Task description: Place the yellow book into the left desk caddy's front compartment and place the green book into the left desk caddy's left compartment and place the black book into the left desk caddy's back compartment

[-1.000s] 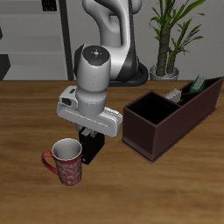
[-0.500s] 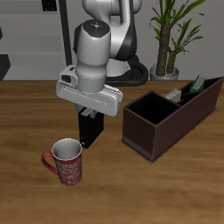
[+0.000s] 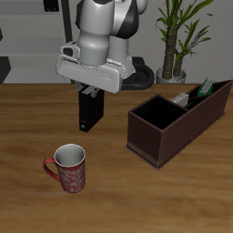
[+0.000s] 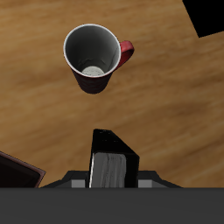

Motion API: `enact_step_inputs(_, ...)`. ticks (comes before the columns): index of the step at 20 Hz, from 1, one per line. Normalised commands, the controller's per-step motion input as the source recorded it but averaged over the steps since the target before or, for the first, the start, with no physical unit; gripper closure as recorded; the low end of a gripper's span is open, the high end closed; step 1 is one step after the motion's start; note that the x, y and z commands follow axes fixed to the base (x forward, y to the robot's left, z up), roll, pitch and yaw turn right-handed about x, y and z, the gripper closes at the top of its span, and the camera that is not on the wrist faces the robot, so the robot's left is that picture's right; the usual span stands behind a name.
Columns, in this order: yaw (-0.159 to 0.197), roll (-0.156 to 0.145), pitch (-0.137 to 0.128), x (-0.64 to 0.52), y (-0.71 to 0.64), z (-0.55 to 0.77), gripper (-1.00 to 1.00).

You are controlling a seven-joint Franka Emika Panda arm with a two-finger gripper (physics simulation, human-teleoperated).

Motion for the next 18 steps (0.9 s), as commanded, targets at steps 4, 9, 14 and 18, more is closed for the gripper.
enact_step_inputs(4, -0.018, 0.008, -0.101, -0.69, 0.02, 0.37, 1.00)
enact_step_inputs(9, -0.006, 0.033, -0.098, -0.64, 0.13, 0.16, 1.00)
enact_step_inputs(14, -0.016, 0.054, -0.053, -0.57, 0.28, 0.00, 1.00)
enact_step_inputs(18, -0.033, 0.057, -0.039, -0.46, 0.26, 0.12, 1.00)
